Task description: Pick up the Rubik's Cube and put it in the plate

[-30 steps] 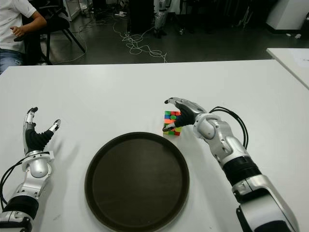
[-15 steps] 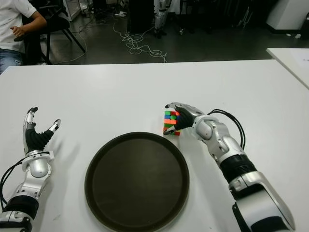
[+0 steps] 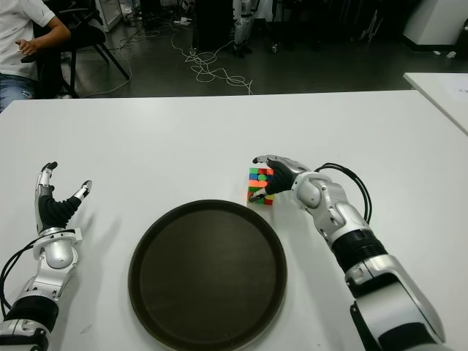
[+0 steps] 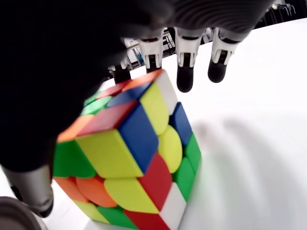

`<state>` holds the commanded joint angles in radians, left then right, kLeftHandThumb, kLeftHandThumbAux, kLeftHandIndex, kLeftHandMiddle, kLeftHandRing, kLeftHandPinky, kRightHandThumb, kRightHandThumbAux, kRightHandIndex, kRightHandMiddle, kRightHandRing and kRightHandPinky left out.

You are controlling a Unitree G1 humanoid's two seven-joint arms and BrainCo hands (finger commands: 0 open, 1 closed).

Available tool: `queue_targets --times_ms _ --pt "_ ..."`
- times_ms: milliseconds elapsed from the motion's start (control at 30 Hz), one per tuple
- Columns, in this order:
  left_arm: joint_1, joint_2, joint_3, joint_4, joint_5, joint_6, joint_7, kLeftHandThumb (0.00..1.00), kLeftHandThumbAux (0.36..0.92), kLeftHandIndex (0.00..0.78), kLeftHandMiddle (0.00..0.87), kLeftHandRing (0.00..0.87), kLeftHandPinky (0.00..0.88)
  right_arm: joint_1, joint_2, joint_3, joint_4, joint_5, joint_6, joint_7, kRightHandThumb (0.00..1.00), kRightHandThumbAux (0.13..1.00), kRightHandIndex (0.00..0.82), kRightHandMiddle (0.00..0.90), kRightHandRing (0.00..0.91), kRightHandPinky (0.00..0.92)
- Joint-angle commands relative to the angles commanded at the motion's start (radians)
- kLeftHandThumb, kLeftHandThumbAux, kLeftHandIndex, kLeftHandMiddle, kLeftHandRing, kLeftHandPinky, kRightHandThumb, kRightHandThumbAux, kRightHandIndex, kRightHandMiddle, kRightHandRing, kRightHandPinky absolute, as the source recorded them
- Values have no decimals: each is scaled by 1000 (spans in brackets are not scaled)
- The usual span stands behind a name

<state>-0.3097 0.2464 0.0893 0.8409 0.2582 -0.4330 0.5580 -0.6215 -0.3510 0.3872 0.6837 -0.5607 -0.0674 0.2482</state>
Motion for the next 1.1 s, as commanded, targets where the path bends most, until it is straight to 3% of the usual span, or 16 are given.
queue_targets --times_ms 167,633,1100 --pt "0 0 4 0 -7 4 -8 0 672 1 8 0 22 0 1 -1 16 3 -22 -15 0 636 114 116 86 36" --pt "-1 4 4 10 -6 1 -9 0 666 0 13 0 21 -9 -10 9 37 -5 -52 -12 0 640 93 113 85 44" --pt "2 3 4 3 -4 7 -5 0 663 3 13 3 20 -10 -4 8 47 -2 -41 -8 0 634 121 120 88 44"
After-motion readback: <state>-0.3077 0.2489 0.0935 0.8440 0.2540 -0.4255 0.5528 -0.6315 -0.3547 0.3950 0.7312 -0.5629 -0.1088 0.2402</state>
